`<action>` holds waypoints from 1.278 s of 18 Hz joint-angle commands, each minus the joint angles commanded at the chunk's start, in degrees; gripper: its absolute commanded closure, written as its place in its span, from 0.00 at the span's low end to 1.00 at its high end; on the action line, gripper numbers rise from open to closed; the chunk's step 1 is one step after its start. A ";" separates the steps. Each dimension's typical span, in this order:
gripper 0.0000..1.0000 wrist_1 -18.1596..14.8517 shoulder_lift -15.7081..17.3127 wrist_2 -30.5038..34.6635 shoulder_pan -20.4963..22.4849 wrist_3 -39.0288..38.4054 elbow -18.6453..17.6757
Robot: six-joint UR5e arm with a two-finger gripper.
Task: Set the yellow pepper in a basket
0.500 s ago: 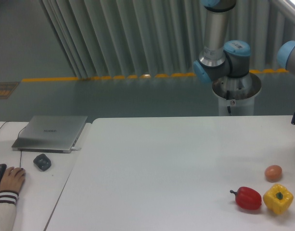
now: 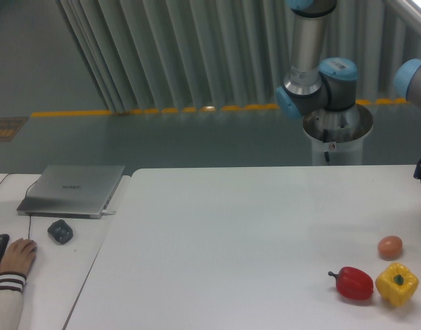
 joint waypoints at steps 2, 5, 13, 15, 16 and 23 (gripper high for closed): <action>0.00 0.53 0.09 0.08 0.17 -1.50 0.52; 0.00 0.70 0.09 -0.18 0.18 -2.03 0.44; 0.00 4.31 2.20 -7.47 -2.28 -13.02 0.44; 0.00 4.66 1.85 -7.91 -3.42 -15.98 1.05; 0.00 5.36 1.50 -8.35 -4.04 -17.66 2.18; 0.00 6.77 -4.39 -8.53 -9.93 -12.42 7.99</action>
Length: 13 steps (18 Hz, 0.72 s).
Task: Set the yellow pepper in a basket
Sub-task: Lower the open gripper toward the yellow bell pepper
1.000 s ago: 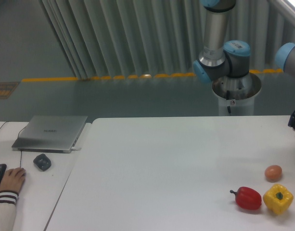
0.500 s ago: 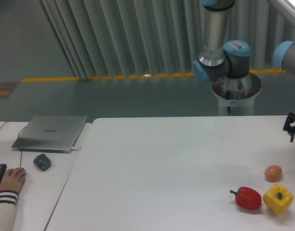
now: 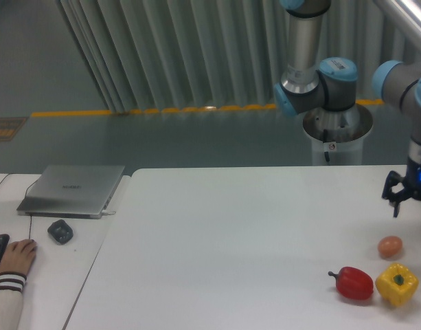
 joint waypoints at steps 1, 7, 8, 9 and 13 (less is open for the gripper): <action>0.00 0.00 -0.62 0.18 -0.09 0.62 0.09; 0.00 0.44 -2.91 4.13 -1.41 10.21 0.18; 0.00 0.53 -3.17 4.48 -1.41 11.34 0.35; 0.00 0.53 -3.26 4.75 -1.50 12.66 0.35; 0.00 3.33 -4.48 4.49 -1.50 11.45 1.76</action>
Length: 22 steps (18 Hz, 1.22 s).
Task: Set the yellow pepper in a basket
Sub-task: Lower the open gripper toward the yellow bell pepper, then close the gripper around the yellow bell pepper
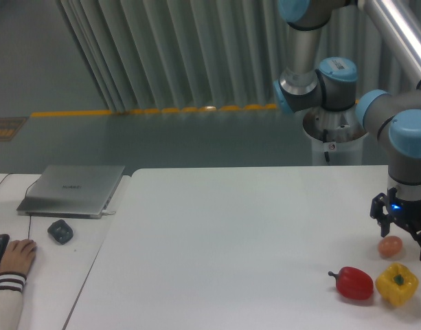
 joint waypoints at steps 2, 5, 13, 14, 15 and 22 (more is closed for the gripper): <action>0.00 2.64 -0.44 0.00 0.17 -0.63 0.18; 0.00 3.70 -1.41 -0.09 0.53 -0.80 1.41; 0.00 3.53 -3.69 -0.35 -0.52 -5.10 0.88; 0.00 3.44 -3.96 -0.44 -0.70 -5.72 0.79; 0.00 3.35 -4.05 -0.53 -0.79 -6.16 0.53; 0.00 3.09 -4.05 -3.16 -0.70 -8.80 -0.70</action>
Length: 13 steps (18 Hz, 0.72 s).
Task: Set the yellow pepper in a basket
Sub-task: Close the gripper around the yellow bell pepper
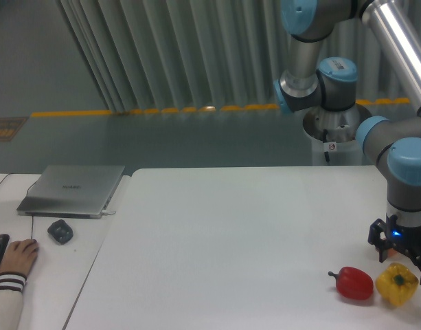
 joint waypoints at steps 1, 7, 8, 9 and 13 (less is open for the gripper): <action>0.00 0.00 0.00 -0.35 0.00 -0.09 0.09; 0.00 0.09 -0.18 -0.62 0.00 -0.18 0.53; 0.00 0.09 -0.18 -0.53 0.00 -0.18 0.44; 0.00 0.09 -0.26 -0.53 0.00 -0.18 0.35; 0.01 0.09 -0.62 -0.44 -0.09 -0.18 0.26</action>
